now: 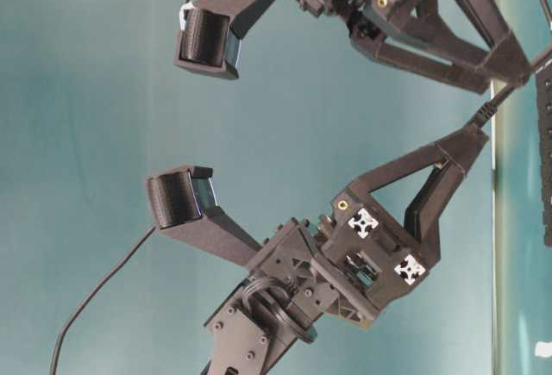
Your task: Pass the USB cable through three rings with both arms.
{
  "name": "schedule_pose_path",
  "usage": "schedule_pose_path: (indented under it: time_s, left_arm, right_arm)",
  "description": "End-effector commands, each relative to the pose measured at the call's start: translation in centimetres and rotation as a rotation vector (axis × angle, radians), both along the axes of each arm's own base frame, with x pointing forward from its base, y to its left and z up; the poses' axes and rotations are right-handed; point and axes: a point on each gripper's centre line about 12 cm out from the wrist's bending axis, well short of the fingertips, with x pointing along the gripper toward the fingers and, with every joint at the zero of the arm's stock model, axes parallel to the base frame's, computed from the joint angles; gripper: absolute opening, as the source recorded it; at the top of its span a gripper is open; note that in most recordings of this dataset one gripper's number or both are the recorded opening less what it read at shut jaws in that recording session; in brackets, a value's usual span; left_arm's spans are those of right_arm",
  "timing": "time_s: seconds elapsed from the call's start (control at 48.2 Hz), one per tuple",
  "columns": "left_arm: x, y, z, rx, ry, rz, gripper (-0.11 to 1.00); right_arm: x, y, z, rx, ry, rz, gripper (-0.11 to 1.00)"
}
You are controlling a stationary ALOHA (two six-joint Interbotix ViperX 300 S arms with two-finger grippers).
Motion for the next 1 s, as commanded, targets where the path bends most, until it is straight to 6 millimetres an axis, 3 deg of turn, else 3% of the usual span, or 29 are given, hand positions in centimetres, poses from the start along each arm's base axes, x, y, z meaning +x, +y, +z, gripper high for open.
schedule_pose_path:
  time_s: [0.0,0.166,0.415,0.602,0.726,0.976]
  left_arm:
    - [0.34,-0.25,1.86,0.005,-0.052,-0.009,0.22]
    - [0.36,-0.32,1.8,0.004,-0.051,-0.009,0.22]
    - [0.38,-0.44,1.65,0.005,-0.046,-0.013,0.22]
    - [0.43,-0.44,1.47,0.005,-0.043,-0.013,0.22]
    - [0.48,-0.44,1.21,0.005,-0.037,-0.013,0.22]
    - [0.39,-0.44,1.04,0.005,-0.032,-0.013,0.22]
  right_arm:
    - [0.88,0.07,0.49,0.009,-0.04,0.004,0.75]
    - [1.41,0.15,0.33,0.017,-0.064,0.014,0.65]
    - [1.59,0.31,0.73,0.024,-0.101,0.024,0.25]
    - [1.73,0.43,0.99,0.027,-0.12,0.03,0.02]
    - [1.77,0.45,1.04,0.028,-0.126,0.032,-0.05]
    - [1.7,0.49,0.94,0.027,-0.119,0.032,-0.06]
